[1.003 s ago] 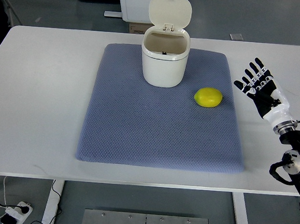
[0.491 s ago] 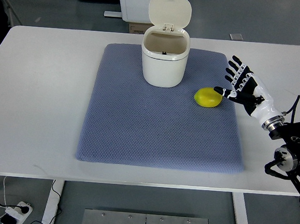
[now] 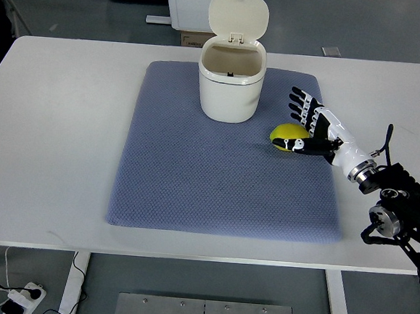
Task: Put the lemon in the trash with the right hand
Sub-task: 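Move the right hand toward the yellow lemon and lower it, then close the right hand fingers around the yellow lemon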
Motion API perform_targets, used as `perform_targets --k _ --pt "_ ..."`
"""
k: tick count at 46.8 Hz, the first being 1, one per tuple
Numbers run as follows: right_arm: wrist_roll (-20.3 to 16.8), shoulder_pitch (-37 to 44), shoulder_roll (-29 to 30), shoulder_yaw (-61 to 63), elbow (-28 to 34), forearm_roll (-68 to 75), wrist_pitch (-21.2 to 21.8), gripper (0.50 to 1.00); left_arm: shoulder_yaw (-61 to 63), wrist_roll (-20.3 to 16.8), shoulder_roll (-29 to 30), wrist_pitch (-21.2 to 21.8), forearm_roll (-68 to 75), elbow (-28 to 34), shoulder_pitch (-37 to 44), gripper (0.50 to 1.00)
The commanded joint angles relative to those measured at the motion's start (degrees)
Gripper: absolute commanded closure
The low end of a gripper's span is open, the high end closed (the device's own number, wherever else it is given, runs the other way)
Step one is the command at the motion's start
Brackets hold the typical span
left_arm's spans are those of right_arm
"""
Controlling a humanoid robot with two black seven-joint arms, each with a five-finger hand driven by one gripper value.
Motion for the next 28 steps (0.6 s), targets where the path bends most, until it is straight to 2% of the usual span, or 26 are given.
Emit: perform_targets --k 1,19,28 --pt "0.86 0.88 -0.01 -2.54 -0.19 0.32 -0.90 0.500 0.00 0.00 0.00 0.00 0.00 0.00 0.00 0.500" --pt "1.65 0.79 0.07 -2.64 -2.48 1.90 -1.08 0.500 0.00 0.00 0.00 0.00 0.00 0.00 0.00 0.500" --pt "3.94 0.53 0.07 -2.46 -3.89 2.78 -0.99 0.500 0.00 0.00 0.00 0.00 0.00 0.00 0.00 0.500"
